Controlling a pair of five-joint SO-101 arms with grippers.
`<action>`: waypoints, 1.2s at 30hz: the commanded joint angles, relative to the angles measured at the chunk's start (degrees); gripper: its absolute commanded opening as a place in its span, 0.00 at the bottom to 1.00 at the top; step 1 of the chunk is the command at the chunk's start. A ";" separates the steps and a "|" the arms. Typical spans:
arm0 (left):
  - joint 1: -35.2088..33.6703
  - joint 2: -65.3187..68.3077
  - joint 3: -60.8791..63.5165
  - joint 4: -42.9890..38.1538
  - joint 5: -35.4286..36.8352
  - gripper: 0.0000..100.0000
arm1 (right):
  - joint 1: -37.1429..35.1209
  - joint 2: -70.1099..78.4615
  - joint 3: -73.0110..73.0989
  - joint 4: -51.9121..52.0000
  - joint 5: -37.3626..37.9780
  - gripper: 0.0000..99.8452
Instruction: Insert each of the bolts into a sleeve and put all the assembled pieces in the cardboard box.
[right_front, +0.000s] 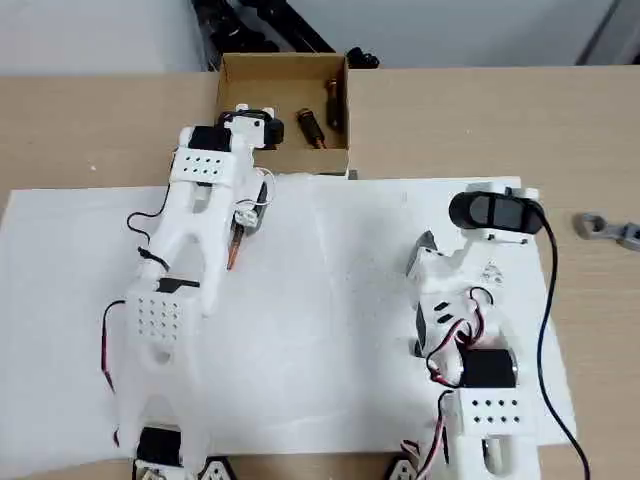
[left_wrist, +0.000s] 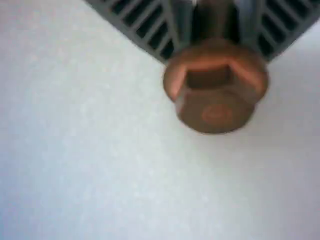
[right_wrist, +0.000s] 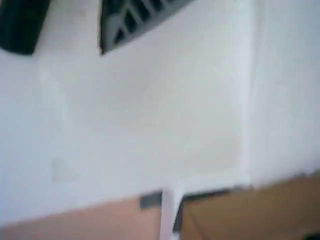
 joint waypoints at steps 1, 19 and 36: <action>-0.62 0.88 -5.58 2.73 0.09 0.01 | -3.03 -0.40 -5.80 4.18 -0.62 0.21; -0.53 -16.44 -4.62 3.78 0.26 0.01 | -3.65 21.05 -33.49 21.76 -7.03 0.21; -0.53 -40.70 9.36 3.78 -0.18 0.01 | 1.89 62.73 -74.73 52.44 -10.20 0.21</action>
